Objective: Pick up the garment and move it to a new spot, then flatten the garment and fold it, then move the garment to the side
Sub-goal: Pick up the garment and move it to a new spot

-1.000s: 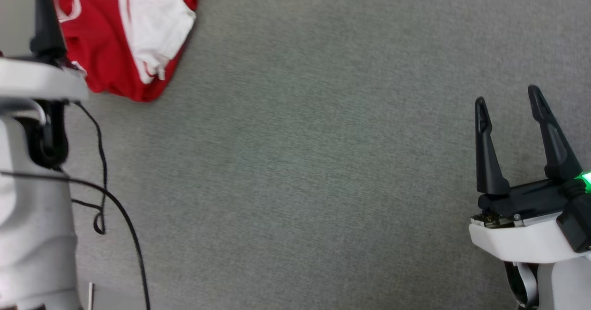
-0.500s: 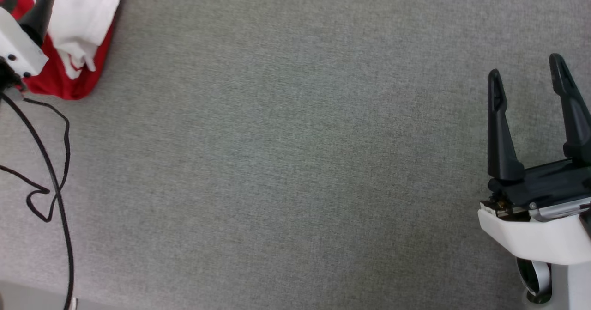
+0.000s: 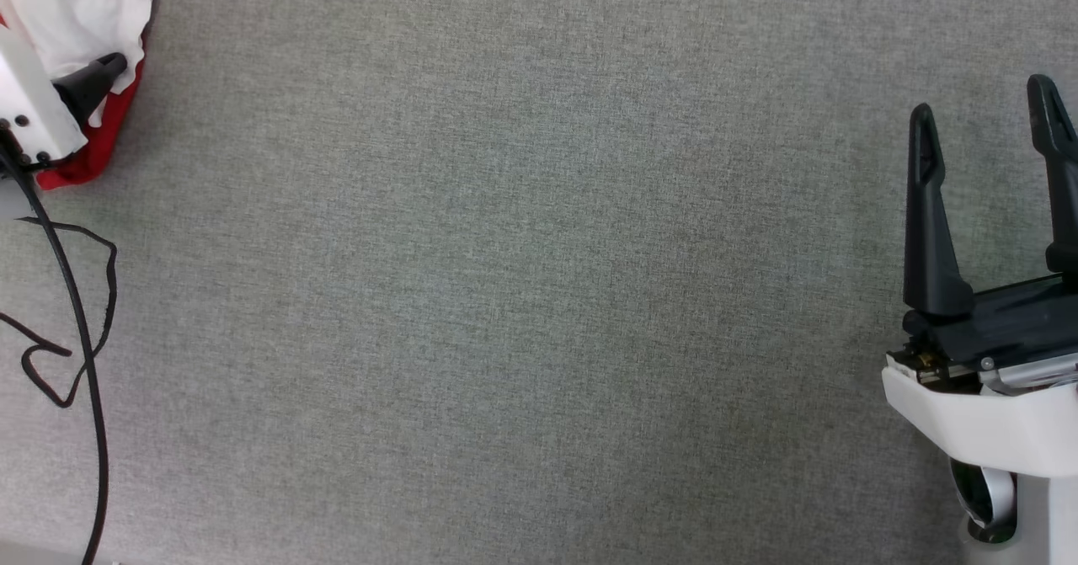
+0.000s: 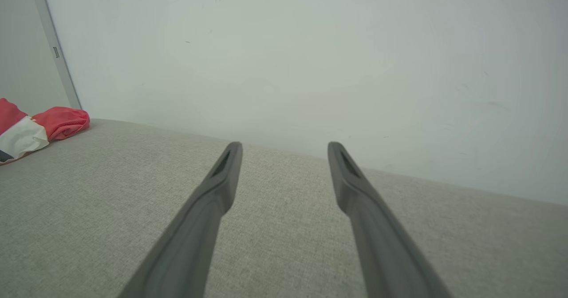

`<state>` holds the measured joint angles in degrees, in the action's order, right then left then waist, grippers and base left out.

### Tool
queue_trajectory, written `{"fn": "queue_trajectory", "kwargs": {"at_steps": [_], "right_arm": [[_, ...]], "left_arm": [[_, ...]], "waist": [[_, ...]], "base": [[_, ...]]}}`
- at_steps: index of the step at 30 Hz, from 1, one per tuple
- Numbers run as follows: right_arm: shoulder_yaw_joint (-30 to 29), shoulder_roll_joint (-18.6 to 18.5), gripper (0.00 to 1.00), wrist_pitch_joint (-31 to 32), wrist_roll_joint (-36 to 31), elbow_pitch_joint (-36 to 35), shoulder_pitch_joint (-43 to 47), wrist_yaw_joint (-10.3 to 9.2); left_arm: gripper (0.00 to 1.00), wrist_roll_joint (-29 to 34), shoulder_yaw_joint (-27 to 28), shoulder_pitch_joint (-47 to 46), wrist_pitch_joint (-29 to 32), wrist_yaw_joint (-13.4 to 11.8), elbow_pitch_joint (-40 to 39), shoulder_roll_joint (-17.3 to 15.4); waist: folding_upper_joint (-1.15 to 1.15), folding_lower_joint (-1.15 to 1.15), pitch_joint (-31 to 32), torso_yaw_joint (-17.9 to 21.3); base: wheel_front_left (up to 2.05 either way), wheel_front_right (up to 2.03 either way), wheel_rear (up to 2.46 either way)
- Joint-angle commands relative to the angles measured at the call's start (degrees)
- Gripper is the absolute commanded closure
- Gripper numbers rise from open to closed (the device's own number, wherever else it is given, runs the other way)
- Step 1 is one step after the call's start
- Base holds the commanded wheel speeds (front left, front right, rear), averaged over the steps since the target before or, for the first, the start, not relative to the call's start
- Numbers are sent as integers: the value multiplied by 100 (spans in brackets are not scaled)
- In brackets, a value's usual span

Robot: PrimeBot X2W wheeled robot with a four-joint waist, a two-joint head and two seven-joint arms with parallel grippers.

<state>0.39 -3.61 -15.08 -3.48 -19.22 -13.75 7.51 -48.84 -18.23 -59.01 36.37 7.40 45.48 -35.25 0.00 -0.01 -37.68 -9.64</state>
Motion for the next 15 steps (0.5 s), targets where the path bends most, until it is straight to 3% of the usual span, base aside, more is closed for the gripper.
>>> {"fn": "queue_trajectory", "kwargs": {"at_steps": [1, 2, 9, 15], "right_arm": [[-27, -8, 0, -14, 29, -12, -25, -5], [-35, -7, 0, -14, 28, -1, -21, -4], [25, 6, 0, -14, 85, 120, 35, -4], [49, 54, 0, -14, 199, 260, 147, -5]], "left_arm": [[53, 12, -340, 411, 150, 2, 276, 285], [100, 31, -399, 363, 57, 2, 263, 242], [100, 78, -747, -37, -976, -4, 26, -127], [100, 130, -1354, -259, -1462, -4, -454, -337]], "waist": [[0, 1, 18, -8], [0, 1, 37, -19], [0, 1, 440, -107], [0, 1, 1006, -142]], "base": [[0, 0, 0], [0, 0, 0], [0, 0, 0], [0, 0, 0]]}}
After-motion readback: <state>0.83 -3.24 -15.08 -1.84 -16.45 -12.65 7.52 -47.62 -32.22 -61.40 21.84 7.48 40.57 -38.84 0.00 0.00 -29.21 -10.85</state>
